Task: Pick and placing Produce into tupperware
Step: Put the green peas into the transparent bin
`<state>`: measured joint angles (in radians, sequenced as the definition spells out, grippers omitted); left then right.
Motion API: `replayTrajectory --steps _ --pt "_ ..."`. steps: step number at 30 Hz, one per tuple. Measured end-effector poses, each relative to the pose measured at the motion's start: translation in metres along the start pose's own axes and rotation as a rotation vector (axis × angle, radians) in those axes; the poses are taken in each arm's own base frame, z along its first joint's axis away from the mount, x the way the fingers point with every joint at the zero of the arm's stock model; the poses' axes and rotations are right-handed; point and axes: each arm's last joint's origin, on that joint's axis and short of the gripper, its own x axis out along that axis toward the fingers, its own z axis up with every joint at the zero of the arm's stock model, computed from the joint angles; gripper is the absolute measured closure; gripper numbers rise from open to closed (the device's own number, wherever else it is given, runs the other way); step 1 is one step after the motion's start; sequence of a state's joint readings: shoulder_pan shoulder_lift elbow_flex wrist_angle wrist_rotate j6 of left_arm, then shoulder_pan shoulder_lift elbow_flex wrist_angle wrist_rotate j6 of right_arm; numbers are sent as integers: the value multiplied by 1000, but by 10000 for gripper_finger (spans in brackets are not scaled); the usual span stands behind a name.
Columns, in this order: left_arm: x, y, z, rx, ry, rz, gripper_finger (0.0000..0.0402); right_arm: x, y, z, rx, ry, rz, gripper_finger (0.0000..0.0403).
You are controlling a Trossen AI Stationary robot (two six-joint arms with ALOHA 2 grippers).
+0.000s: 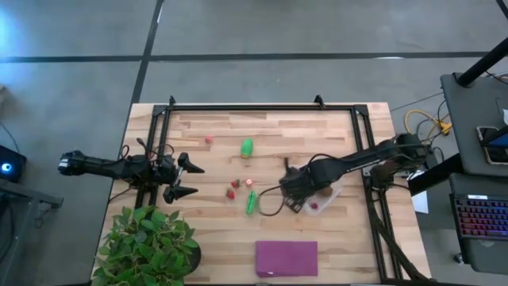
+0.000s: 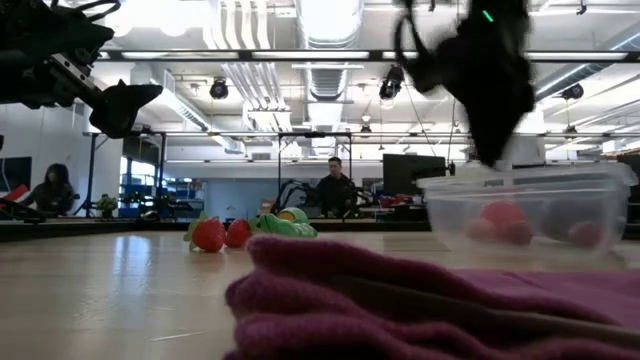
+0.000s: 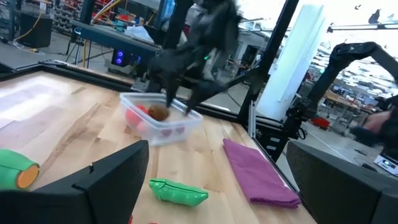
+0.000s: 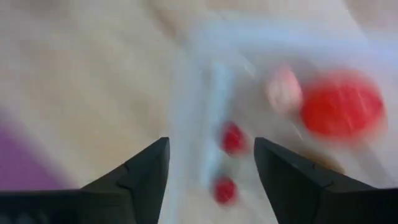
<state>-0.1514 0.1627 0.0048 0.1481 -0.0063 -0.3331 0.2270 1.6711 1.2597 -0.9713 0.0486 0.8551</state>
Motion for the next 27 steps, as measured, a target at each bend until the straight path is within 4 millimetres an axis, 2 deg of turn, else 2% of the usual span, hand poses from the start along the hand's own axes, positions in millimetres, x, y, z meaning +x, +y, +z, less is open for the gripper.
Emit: replayTrajectory --steps 3,5,8,10,13,16,19,21,23,25,27 --pt "0 0 0 0 0 0 35 -13 23 16 -89 -103 182 169" --pt "0 0 0 0 -1 0 35 -8 30 27 -84 -73 247 166" --pt "0 0 0 0 1 0 35 -1 31 36 -94 -74 184 163" --pt "0 0 0 0 -1 0 35 -7 34 41 -129 -121 172 162" --pt "0 0 0 0 0 0 35 -13 48 48 -257 -142 251 161" --pt "0 0 0 0 -1 0 35 10 54 57 -331 -44 274 161" --pt "0 0 0 0 0 0 35 42 47 78 -140 77 321 160" --pt "0 0 0 0 0 0 35 55 45 93 -49 108 344 158" --pt "0 0 0 0 0 0 35 58 50 103 -85 87 356 154" --pt "0 0 0 0 0 0 35 49 61 106 -219 32 366 151" --pt "0 0 0 0 0 0 35 38 71 104 -374 -44 303 150"
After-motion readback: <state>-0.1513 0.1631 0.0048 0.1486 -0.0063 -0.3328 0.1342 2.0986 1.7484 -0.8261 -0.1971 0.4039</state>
